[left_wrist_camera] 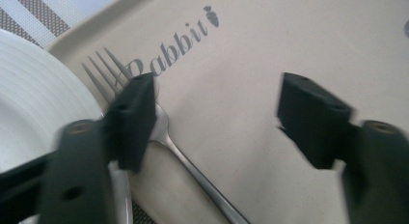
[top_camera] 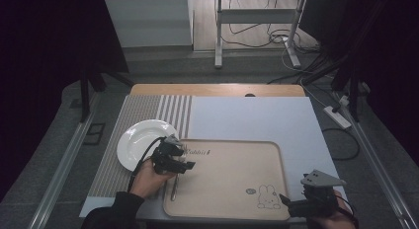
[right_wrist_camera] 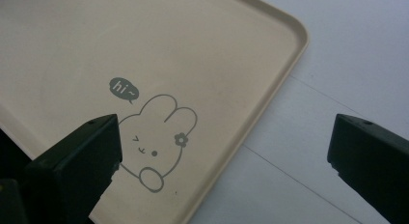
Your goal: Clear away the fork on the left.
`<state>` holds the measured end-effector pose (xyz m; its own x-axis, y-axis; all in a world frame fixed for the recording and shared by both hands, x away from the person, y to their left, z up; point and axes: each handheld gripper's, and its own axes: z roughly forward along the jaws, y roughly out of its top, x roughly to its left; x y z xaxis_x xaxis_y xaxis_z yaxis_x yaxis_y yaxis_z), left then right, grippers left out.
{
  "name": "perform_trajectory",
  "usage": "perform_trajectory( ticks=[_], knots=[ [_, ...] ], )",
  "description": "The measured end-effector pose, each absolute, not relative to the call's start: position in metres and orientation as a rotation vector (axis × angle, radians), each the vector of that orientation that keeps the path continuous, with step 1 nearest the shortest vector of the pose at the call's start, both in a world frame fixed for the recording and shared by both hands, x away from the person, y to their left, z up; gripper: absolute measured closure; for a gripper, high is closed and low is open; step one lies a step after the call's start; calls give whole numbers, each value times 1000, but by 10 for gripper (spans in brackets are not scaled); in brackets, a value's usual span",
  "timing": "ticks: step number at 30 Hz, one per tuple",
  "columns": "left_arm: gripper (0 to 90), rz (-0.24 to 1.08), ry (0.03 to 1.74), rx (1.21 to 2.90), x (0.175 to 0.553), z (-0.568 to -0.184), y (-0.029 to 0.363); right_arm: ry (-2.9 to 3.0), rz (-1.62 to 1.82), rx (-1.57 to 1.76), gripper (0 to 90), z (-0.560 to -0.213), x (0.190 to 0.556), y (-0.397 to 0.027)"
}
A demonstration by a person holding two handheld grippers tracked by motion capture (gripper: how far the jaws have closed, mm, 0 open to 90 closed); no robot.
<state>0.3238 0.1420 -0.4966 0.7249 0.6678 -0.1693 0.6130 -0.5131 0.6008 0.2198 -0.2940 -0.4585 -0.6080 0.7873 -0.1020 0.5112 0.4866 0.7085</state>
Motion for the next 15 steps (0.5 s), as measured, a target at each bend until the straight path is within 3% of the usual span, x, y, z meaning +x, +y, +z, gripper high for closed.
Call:
perform_trajectory(
  ticks=[7,15],
  knots=[
    [102,105,962,2247,322,-495,150,2310,906,1087,0,-458,220,-295],
    [19,104,946,2243,318,-492,160,2288,919,1107,0,-457,220,-296]
  ],
)
